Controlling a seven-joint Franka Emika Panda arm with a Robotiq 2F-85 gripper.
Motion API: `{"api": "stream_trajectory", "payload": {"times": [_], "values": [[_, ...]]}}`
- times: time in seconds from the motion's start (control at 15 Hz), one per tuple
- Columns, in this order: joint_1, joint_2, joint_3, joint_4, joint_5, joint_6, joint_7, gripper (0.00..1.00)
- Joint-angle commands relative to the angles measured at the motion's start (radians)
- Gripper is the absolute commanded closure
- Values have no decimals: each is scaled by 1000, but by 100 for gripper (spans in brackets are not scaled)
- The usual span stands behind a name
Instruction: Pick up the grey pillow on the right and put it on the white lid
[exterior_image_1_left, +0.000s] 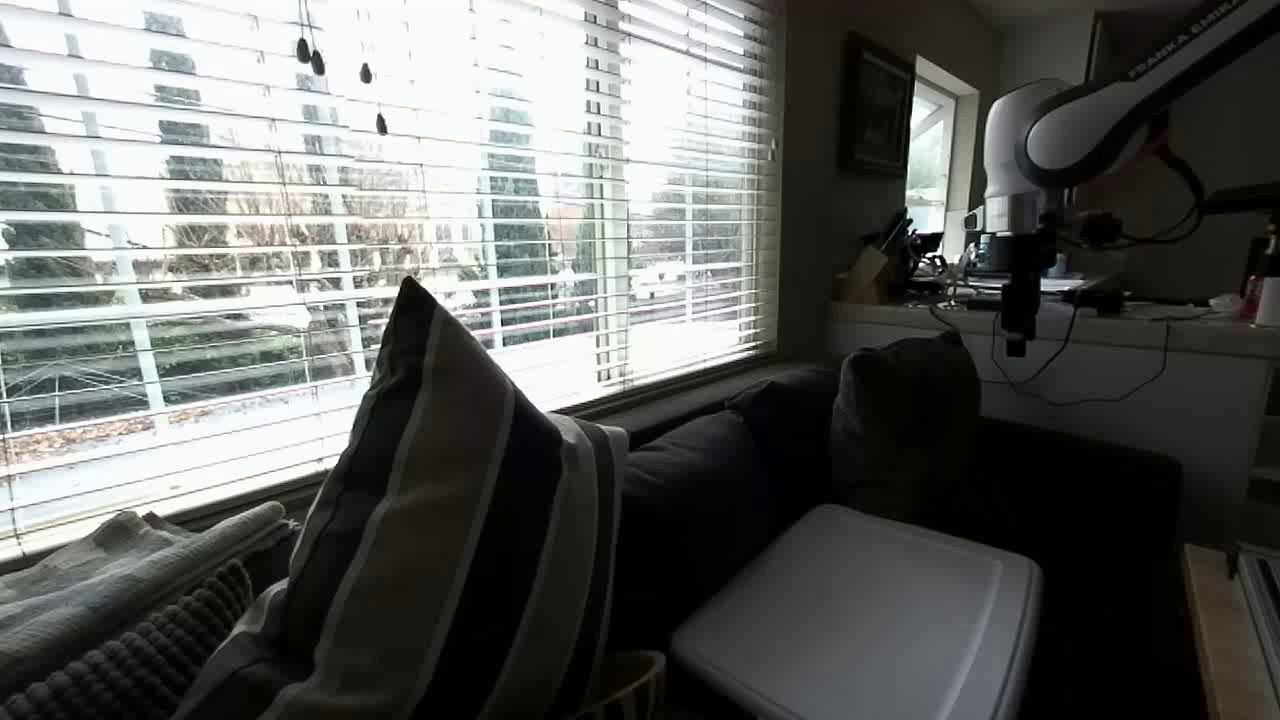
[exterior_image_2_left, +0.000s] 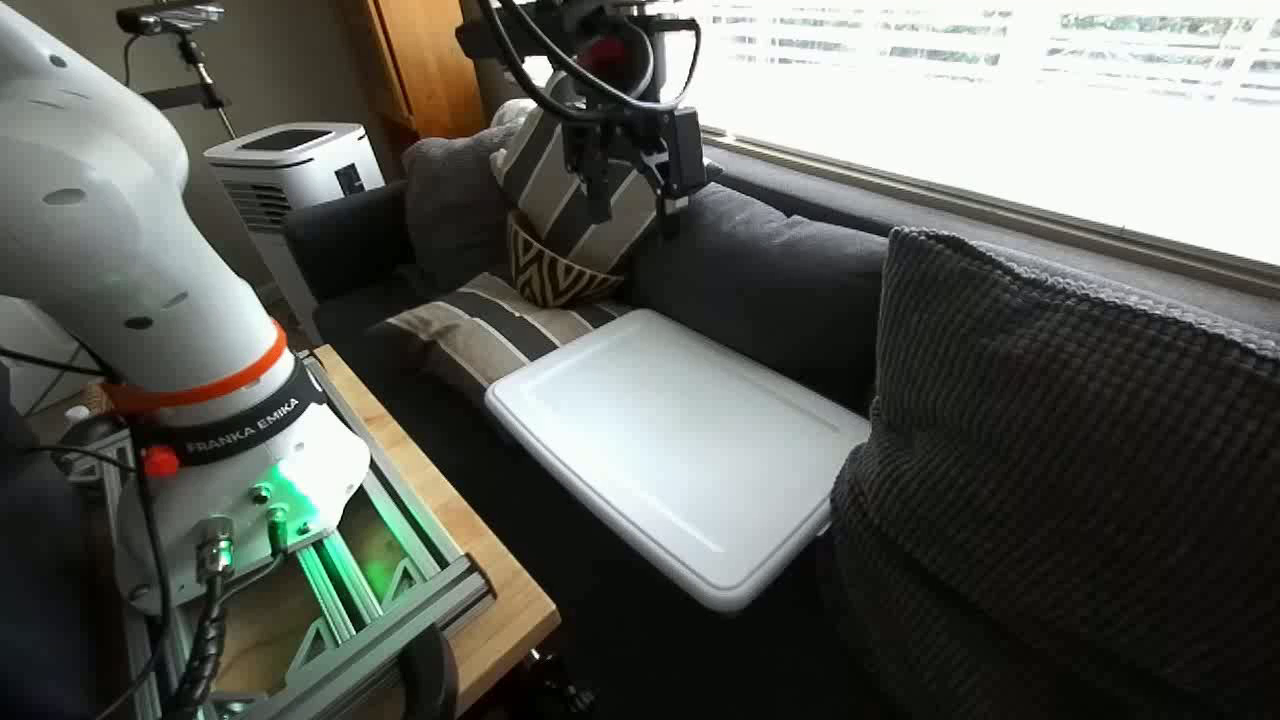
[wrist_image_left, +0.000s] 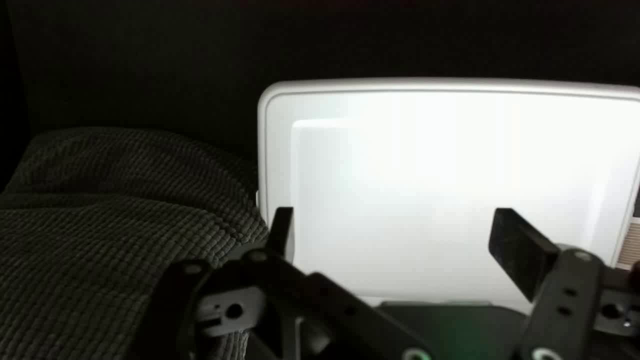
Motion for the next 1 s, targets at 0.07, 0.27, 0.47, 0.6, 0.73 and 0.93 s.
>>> {"api": "stream_trajectory", "payload": {"times": [0.07,0.27,0.47,0.6,0.73,0.93], "values": [[-4,0,4,1,2,-1,-1,0],[-4,0,4,1,2,-1,-1,0],[-4,0,4,1,2,-1,-1,0],[-4,0,4,1,2,-1,-1,0],[-9,24,11,29,-34,14,-8,0],[0,110,28,166,-140,-27,-81,0]]}}
